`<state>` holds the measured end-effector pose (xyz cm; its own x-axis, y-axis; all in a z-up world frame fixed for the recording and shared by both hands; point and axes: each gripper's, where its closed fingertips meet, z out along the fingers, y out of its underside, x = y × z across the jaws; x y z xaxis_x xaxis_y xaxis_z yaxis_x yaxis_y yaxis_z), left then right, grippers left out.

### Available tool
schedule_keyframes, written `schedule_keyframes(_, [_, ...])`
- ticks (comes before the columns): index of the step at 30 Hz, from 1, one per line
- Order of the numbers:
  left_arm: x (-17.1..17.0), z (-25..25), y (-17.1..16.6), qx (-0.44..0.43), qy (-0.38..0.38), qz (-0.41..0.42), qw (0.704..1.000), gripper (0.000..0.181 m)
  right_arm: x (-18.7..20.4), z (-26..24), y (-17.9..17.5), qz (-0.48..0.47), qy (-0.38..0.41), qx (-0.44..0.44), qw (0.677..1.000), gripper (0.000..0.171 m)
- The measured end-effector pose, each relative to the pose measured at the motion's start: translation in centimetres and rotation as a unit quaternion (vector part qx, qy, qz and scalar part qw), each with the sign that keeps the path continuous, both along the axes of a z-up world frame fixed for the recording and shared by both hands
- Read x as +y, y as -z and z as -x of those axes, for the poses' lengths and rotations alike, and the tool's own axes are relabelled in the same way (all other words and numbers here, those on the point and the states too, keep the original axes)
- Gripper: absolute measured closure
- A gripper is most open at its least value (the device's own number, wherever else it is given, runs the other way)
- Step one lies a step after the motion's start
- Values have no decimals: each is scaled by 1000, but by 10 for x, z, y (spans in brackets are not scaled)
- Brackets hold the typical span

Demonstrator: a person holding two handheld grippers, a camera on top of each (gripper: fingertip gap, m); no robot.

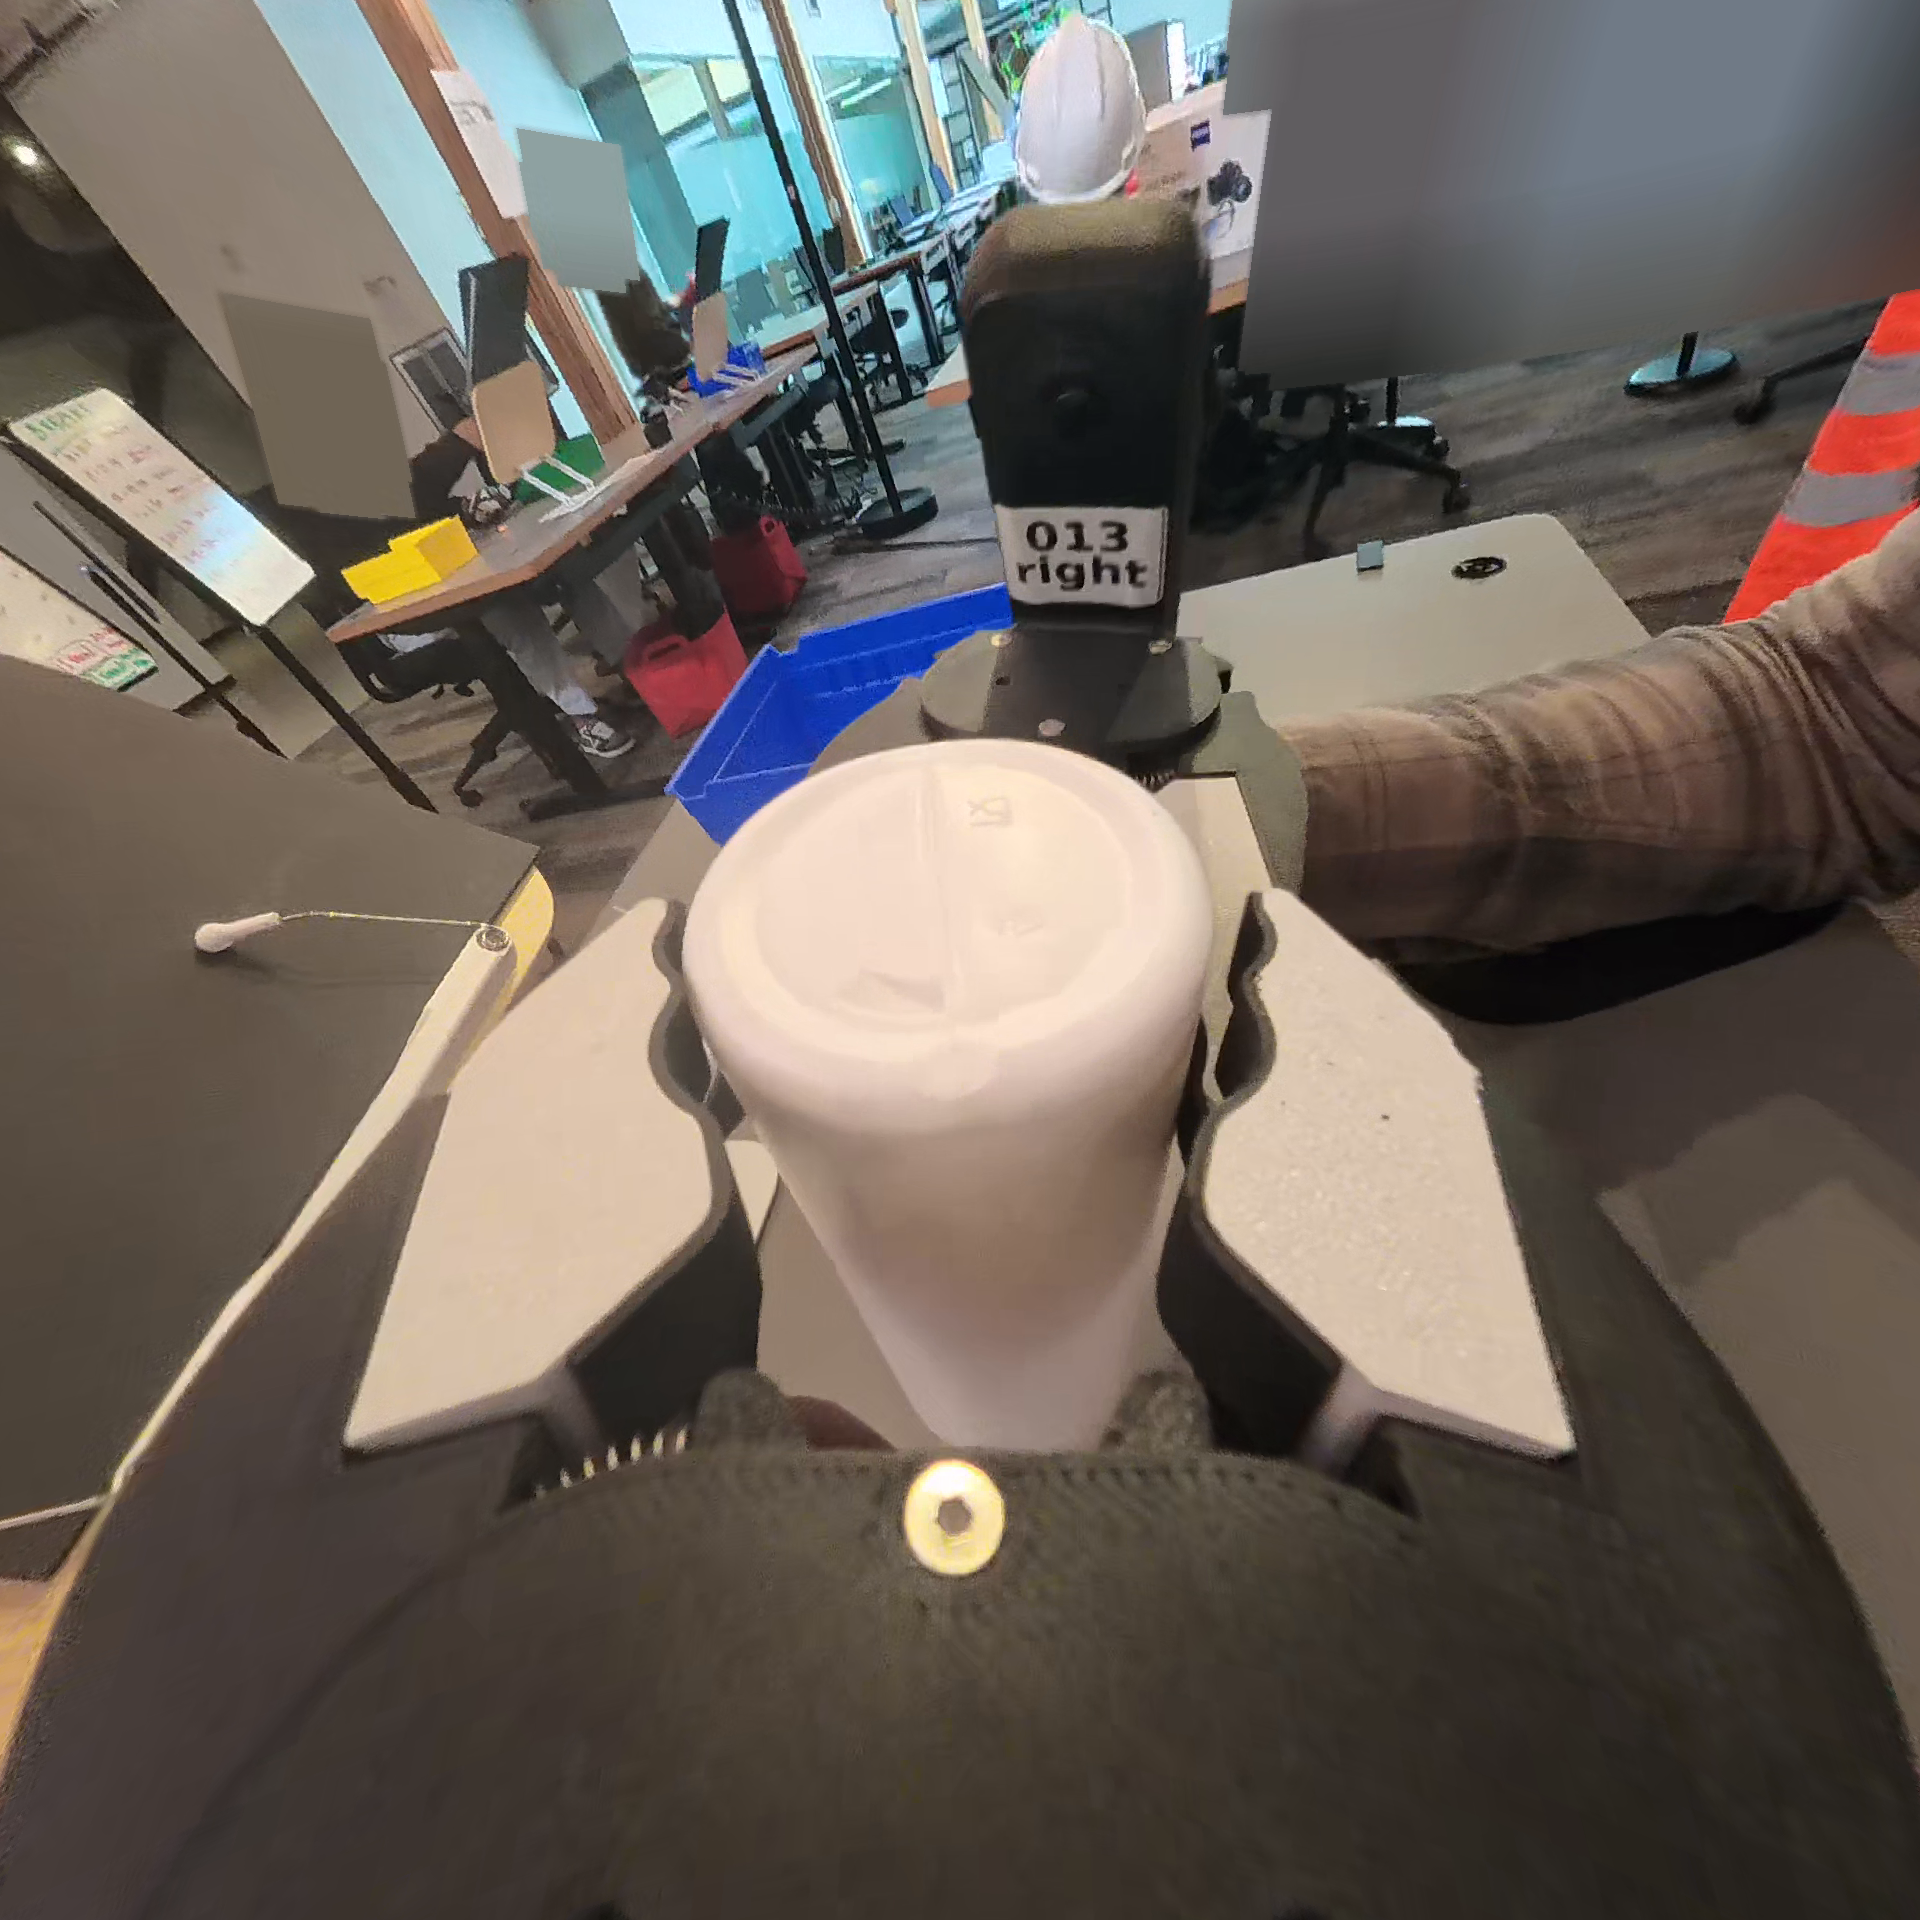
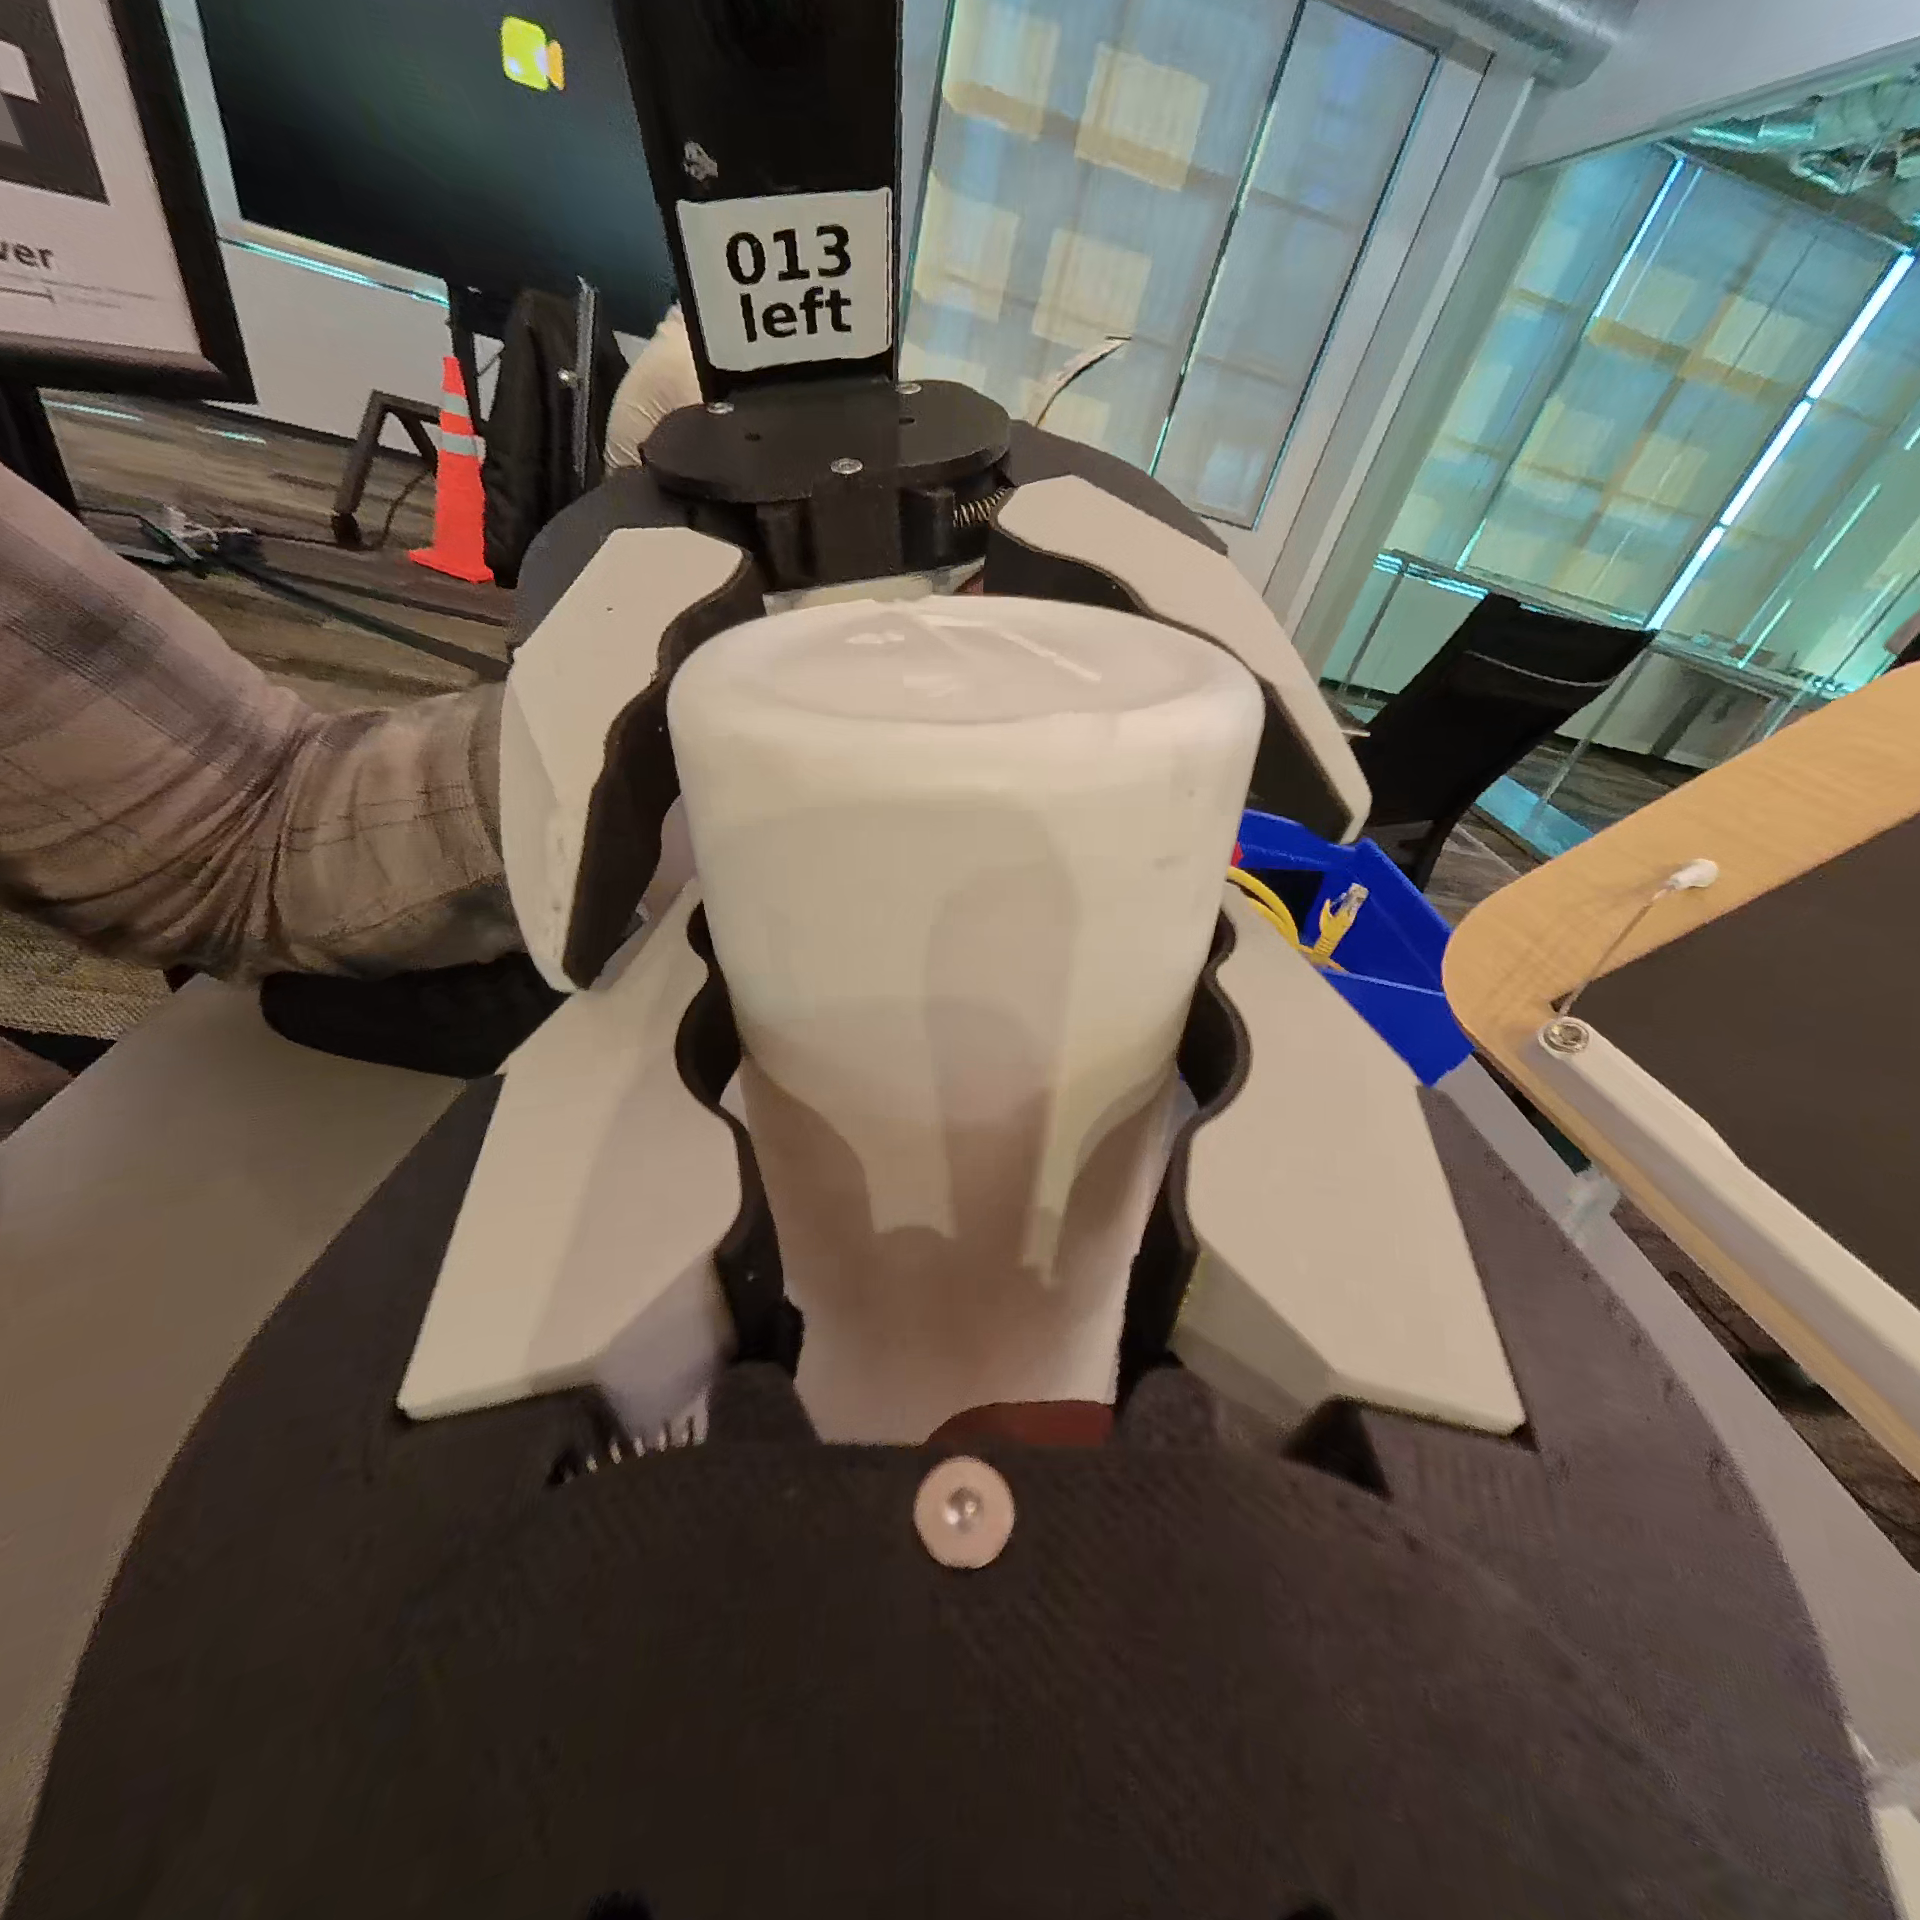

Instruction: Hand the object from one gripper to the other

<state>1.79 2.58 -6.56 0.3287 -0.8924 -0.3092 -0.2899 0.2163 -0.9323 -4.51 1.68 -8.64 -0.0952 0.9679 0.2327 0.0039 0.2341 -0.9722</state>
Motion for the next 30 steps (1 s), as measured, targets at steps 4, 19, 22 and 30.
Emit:
schedule_keyframes(4, [-5,-6,-5,-17,14,-17,1000,80,-6,-2,-4,13,-22,16,1000,85])
schedule_keyframes(19, [-8,-6,-14,-92,66,30,993,94,0,-3,-1,-28,5,-5,1000,85])
schedule_keyframes(22, [-6,-7,-9,-73,56,16,996,94,1,-4,1,-35,5,-8,999,85])
schedule_keyframes(30, [-6,-4,-5,-42,44,-6,998,94,3,-5,4,-54,14,-24,998,85])
